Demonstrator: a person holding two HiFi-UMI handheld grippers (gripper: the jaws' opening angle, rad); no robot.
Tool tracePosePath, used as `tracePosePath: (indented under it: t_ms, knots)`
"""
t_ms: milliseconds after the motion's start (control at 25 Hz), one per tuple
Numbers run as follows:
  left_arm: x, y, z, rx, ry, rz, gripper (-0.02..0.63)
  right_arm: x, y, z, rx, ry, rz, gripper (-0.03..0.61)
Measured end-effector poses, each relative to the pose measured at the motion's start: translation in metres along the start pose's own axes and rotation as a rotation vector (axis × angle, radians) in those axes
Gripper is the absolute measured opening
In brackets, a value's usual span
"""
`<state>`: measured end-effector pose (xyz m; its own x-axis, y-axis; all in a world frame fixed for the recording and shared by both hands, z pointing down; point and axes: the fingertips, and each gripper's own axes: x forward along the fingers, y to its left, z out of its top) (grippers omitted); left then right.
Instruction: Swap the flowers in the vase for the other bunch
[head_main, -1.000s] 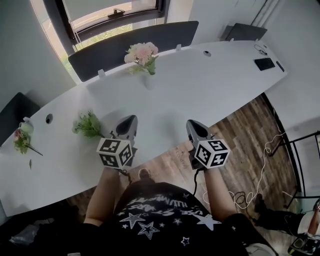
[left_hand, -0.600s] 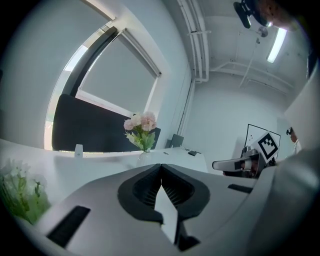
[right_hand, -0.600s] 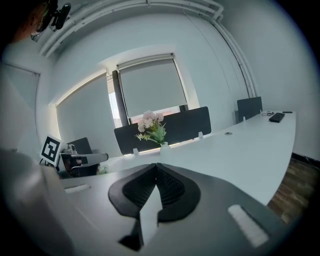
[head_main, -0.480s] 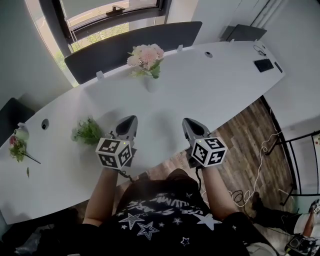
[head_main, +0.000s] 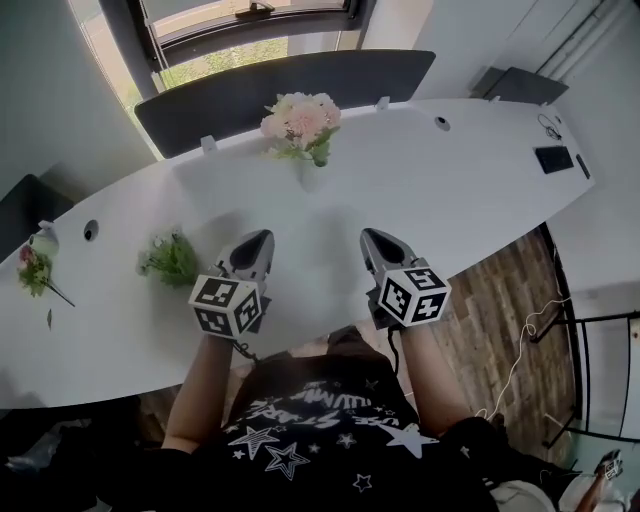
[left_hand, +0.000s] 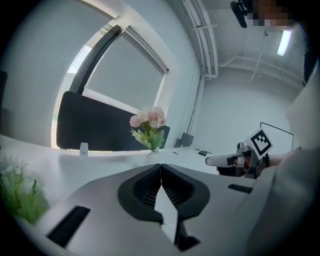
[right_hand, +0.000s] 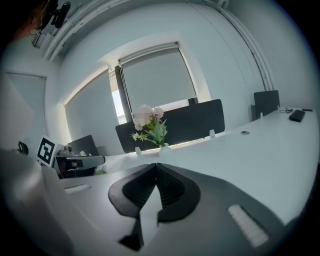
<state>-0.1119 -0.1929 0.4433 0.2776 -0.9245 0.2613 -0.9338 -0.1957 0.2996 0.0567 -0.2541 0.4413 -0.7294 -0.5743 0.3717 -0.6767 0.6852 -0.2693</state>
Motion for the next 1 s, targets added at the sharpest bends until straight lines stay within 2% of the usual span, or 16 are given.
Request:
tracePosePath:
  t_ms: [200, 600, 800, 1000]
  knots:
    - [0.019, -0.002, 0.005, -0.012, -0.007, 0.079, 0.008, 0.026, -0.021, 0.019, -0.028, 0.02, 0.09, 0.003]
    - [0.068, -0.008, 0.008, -0.047, -0.025, 0.205, 0.009, 0.065, -0.057, 0.022, -0.03, 0.083, 0.24, 0.002]
    - [0.077, -0.011, 0.021, -0.044, -0.082, 0.232, 0.009, 0.086, -0.06, 0.03, -0.051, 0.102, 0.327, 0.002]
    - [0.094, -0.009, 0.02, -0.023, -0.072, 0.276, 0.009, 0.104, -0.06, 0.04, -0.074, 0.111, 0.392, 0.002]
